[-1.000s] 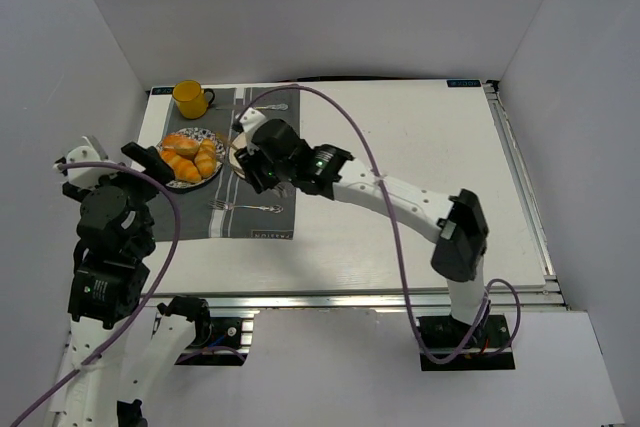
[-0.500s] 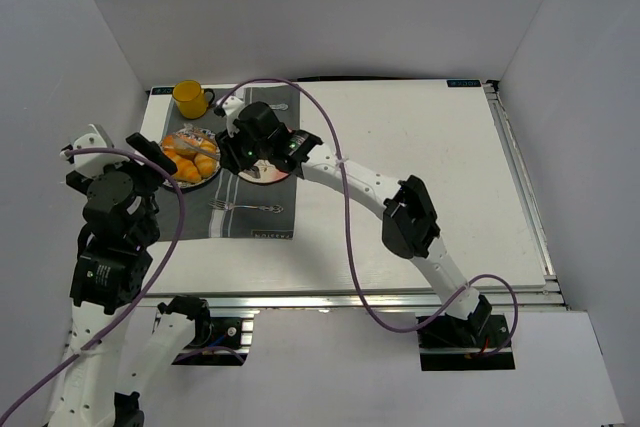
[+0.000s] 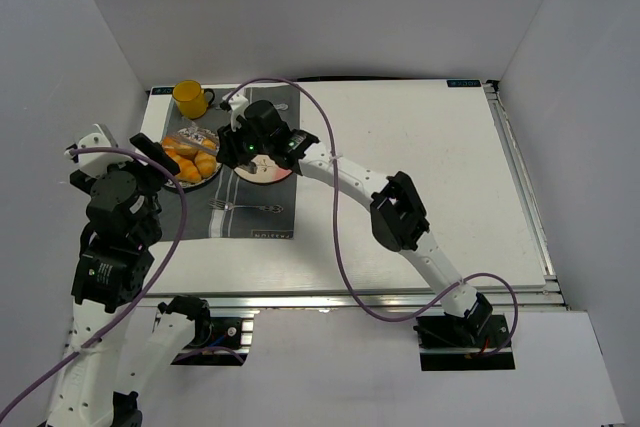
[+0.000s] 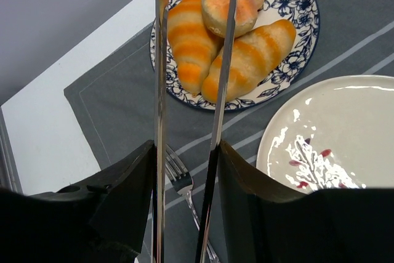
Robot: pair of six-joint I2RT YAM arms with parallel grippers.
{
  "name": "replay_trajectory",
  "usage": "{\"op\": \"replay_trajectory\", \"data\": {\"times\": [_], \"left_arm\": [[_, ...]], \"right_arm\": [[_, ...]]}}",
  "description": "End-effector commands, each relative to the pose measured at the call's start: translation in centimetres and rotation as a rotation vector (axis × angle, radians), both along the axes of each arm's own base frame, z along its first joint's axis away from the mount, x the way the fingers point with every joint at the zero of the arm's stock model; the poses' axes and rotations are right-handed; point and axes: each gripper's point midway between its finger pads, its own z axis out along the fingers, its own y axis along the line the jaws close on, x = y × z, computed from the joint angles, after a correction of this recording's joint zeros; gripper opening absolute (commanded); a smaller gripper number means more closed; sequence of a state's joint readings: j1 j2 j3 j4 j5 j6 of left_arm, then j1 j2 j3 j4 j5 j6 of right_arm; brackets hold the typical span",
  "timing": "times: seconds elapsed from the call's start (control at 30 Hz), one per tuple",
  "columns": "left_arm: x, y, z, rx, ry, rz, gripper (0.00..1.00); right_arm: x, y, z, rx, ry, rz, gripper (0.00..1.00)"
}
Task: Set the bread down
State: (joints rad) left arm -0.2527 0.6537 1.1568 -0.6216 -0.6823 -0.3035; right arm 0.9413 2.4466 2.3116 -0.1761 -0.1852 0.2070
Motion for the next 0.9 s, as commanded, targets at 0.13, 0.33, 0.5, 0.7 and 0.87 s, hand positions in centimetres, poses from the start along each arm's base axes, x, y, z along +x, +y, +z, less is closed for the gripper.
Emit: {"op": "replay_trajectory", "data": {"times": [0.13,0.33,0.5,0.7,0.87], "left_arm": [[-0.1,0.2,-0.6,0.015,0.019,0.013,0.94],[-0.1,0.4,-0.9,0.021,0.029,0.023,0.94],[0.0,0.3,-1.0,0.021,0.032,0.02,0.94],[0.0,0.4,-1.1,0.024,0.035,0.025,0.94],[0.0,0.4,-1.3,0.025,0.038,0.026,0.94]], "right_arm": [[1.0,1.1,2.0,0.099,-0.021,0.014,0.51],[1.7,1.2,0.2,0.08,-0.015,-0.005,0.52],[2.3,1.1,-0.6,0.073,-0.021,-0.028,0.53],[2.9,0.9,-1.7,0.067,-0.005,-0.038,0.53],[3.2,0.7,-2.4,0.061,0.008,-0.035,0.53]]}}
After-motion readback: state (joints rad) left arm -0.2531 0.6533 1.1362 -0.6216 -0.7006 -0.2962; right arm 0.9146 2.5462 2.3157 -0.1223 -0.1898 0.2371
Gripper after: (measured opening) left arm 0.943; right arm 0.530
